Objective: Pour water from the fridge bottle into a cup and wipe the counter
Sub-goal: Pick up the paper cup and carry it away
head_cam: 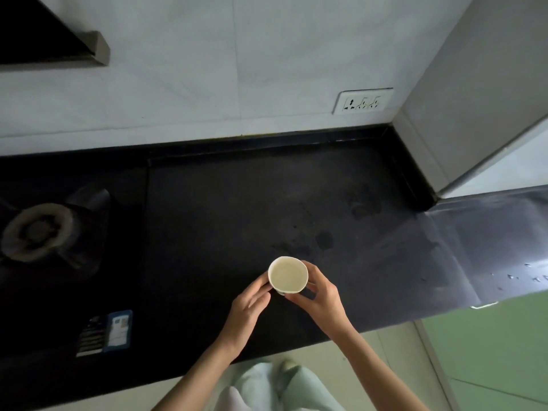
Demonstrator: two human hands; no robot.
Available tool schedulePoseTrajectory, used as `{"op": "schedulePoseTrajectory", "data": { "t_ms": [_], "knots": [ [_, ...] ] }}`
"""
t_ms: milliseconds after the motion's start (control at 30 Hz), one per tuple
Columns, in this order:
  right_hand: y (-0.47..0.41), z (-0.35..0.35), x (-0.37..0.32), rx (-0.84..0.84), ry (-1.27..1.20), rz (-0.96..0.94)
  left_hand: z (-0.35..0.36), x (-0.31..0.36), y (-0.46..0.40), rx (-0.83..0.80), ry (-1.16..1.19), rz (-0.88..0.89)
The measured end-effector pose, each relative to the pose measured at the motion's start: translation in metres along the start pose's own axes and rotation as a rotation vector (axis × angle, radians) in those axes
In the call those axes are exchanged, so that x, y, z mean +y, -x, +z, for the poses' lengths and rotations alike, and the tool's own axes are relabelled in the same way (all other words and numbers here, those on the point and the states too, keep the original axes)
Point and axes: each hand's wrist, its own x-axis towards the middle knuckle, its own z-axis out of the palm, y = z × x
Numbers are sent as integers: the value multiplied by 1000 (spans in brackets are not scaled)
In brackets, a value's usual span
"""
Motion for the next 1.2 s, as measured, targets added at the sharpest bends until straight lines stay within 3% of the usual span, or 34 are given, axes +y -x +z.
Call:
{"op": "schedulePoseTrajectory", "data": {
  "t_ms": [333,667,1200],
  "knots": [
    [9,-37,-54,-96,-171,-200,27,53,56,134,40,238],
    [47,-46,-97,-346,-286,-388,48,64,150,360,68,373],
    [150,76,-135,-803,-298,-374,21,-14,304,884,432,346]
  ]
}}
